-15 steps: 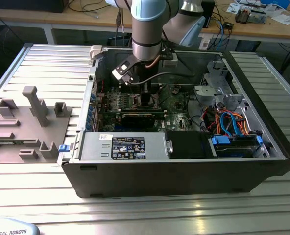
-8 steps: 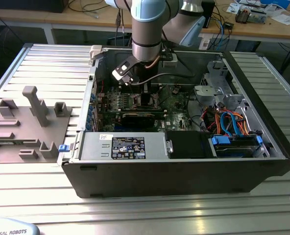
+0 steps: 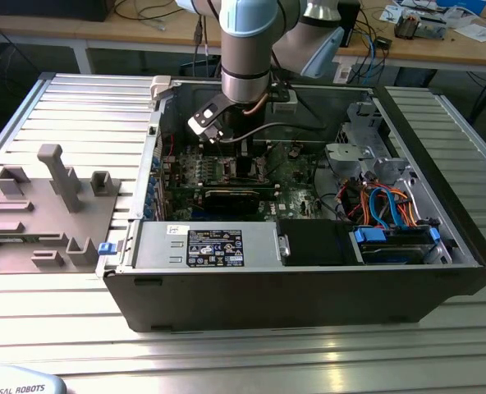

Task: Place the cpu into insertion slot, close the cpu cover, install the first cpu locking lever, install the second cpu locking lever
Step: 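Place the cpu into insertion slot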

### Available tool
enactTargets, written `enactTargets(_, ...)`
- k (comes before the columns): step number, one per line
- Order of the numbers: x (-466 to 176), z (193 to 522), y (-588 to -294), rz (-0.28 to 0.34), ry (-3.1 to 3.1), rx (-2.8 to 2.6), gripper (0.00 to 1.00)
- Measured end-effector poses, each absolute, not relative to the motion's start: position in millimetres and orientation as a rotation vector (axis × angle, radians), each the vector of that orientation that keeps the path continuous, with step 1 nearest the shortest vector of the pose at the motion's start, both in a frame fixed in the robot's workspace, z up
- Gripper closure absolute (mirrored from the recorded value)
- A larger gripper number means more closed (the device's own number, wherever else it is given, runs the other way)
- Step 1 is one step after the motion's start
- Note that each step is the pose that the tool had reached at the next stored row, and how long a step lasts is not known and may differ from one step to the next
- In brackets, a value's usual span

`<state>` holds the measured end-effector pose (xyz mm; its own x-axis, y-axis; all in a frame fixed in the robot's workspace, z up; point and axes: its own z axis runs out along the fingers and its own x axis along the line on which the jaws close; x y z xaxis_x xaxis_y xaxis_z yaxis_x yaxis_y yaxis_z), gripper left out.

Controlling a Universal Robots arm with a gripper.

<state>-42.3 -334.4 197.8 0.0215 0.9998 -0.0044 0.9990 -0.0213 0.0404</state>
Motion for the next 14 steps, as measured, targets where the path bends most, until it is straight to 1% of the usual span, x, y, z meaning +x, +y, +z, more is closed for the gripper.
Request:
enactTargets(3, -42.3, 197.5, -334.3, 0.04, 2.175, 2.222, 0.46)
enactTargets(4, -42.3, 197.6, -334.3, 0.04, 2.175, 2.222, 0.38)
enactTargets(12, -43.3, 199.6, -334.4, 0.04, 2.175, 2.223, 0.38)
enactTargets(14, -45.2, 199.7, -334.3, 0.052, 2.176, 2.232, 0.38)
